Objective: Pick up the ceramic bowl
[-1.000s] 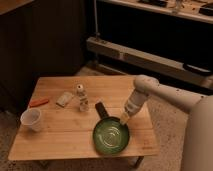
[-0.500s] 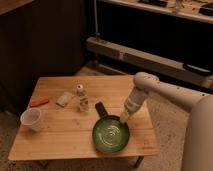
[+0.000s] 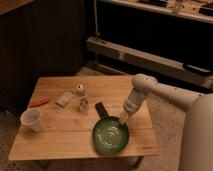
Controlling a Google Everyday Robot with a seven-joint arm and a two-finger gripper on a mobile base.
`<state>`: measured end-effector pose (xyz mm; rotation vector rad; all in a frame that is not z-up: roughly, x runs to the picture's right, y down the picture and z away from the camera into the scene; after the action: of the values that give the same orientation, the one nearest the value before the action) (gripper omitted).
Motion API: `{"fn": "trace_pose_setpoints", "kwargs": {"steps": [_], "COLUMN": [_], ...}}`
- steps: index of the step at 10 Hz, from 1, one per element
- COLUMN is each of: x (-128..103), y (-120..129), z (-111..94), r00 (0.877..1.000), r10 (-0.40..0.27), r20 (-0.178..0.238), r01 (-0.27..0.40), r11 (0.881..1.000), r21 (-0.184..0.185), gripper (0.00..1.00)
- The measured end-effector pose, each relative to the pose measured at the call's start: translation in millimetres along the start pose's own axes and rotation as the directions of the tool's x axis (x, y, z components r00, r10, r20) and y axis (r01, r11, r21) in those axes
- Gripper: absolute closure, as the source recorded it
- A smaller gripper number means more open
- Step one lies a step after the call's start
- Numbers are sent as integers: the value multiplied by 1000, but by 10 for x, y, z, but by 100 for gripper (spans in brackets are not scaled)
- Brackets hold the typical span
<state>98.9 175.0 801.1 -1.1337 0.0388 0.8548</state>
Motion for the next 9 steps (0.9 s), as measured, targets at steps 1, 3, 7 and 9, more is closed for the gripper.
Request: {"fn": "trace_pose_setpoints", "kwargs": {"steps": [1, 3, 7, 9], "x": [-3, 1, 5, -24], "y": [32, 61, 242, 472], "z": [-2, 11, -58, -53], "r00": [1000, 999, 998, 998], "r10": [-1, -12, -27, -32], "r20": [11, 34, 57, 51], "r01": [1, 16, 38, 41], "r11": [1000, 993, 976, 982], "r21": [-22, -116, -213, -183], "gripper": [85, 85, 85, 85]}}
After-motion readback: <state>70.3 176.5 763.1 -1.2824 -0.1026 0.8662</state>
